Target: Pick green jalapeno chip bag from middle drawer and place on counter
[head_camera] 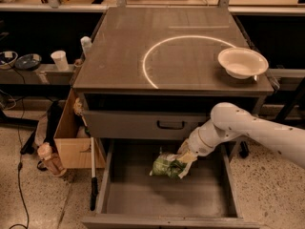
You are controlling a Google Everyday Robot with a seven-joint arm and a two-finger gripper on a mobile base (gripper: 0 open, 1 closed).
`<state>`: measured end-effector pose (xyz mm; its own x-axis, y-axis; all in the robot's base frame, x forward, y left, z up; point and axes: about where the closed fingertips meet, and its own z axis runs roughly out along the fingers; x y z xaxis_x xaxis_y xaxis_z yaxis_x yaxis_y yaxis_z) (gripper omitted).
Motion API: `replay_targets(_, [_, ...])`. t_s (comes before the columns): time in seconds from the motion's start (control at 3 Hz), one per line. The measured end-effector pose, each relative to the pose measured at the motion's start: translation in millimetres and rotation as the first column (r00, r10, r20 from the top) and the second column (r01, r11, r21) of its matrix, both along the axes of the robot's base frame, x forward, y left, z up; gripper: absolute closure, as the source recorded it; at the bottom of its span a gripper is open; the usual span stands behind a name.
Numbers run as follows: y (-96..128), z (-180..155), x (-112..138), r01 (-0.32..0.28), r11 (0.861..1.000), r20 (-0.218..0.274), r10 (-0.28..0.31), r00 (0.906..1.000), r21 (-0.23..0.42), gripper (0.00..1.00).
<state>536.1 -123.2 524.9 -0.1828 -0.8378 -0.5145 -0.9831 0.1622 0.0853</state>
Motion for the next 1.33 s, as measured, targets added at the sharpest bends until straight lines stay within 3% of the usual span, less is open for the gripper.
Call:
replay_targets(0.67, [-15,73,-83,0.037,0.999,0.023,-0.038,0.9990,0.012,1.00])
replay_targets(1.0, [2,122,-155,0.035,0.999,0.018,-0.036,0.9992,0.041,1.00])
replay_targets(1.33, [12,190,-201,0.043,0.999,0.076,-0.044,0.9961,0.019,1.00])
